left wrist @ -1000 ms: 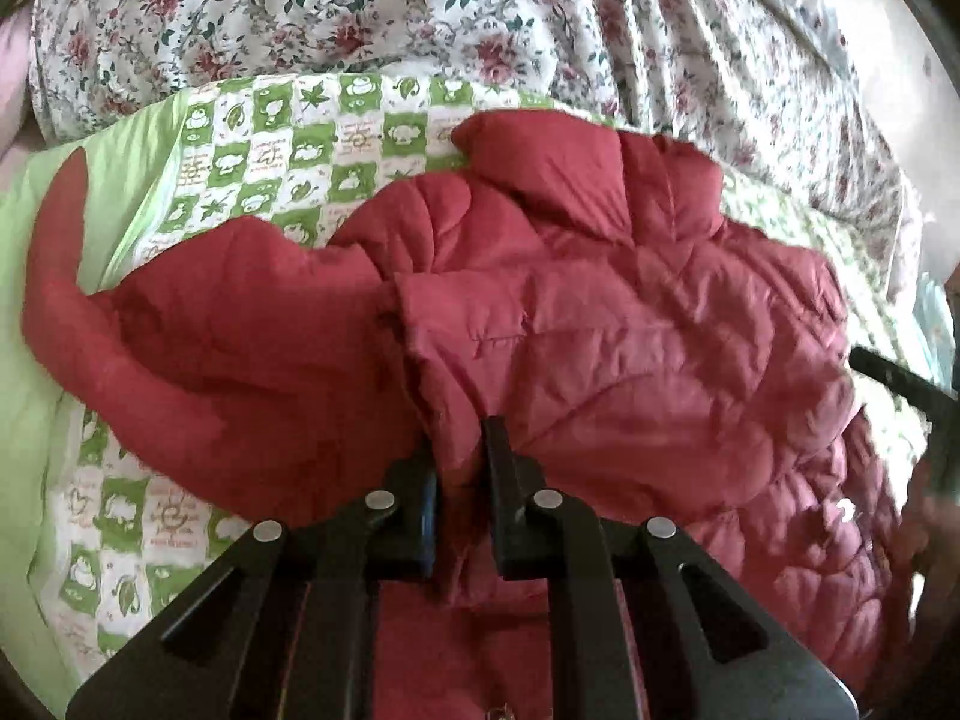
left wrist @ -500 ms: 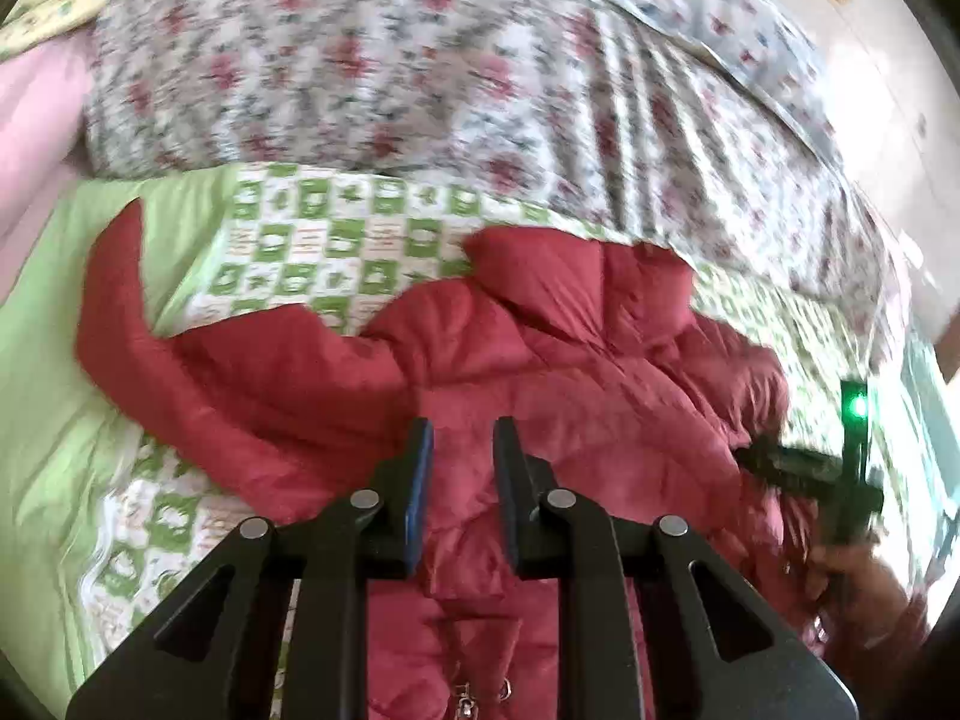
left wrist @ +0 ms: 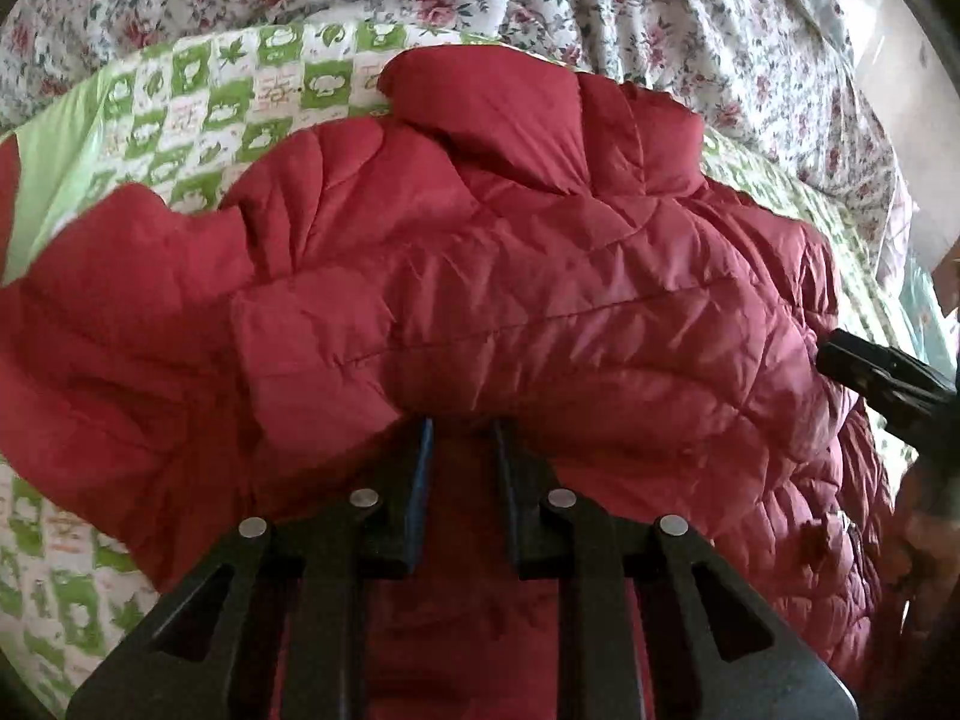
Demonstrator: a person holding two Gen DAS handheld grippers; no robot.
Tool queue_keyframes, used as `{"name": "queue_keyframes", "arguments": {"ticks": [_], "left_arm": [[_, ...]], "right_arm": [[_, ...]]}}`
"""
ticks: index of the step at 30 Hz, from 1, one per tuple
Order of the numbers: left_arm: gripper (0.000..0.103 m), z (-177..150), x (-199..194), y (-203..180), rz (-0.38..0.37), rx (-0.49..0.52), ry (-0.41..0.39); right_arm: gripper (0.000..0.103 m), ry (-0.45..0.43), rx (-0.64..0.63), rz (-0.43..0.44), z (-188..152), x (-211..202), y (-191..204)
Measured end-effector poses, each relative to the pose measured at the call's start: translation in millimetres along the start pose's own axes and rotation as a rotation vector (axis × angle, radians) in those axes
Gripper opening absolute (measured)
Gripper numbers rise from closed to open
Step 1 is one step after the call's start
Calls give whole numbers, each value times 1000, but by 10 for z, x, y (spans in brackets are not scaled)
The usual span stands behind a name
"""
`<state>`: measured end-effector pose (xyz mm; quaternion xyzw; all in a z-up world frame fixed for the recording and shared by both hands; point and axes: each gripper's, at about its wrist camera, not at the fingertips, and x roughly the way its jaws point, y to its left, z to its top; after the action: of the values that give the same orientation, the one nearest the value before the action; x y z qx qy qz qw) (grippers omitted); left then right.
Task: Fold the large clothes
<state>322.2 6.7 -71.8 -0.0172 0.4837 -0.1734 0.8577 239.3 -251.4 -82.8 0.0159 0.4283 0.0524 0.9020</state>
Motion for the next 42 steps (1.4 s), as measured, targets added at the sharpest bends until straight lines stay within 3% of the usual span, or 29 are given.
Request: {"name": "queue_keyframes", "arguments": {"ticks": [4,6,9,20,28,31,35,42], "left_arm": [[18,-14,-70,29,-16,-8,-4],[18,-37,-118,94,-8,3,-8],[15,-94,-44,213,-17,4,11],[12,-106,55,293,-52,-25,4],[14,-116,-317,345,-9,-46,-17],[19,-143,-451,446,9,-83,-30],[53,-190,-678,666,49,-159,-84],[56,-174,-971,1181,86,-299,-151]], "right_arm": [[62,54,-50,35,64,218,264],[63,115,-46,-1,30,481,246],[63,119,-5,14,-20,677,106],[64,110,-23,-16,-36,719,177],[65,92,10,17,-28,529,157],[65,83,17,26,-30,413,180],[65,77,2,74,-67,204,264],[73,50,-22,149,-198,-128,449]]}}
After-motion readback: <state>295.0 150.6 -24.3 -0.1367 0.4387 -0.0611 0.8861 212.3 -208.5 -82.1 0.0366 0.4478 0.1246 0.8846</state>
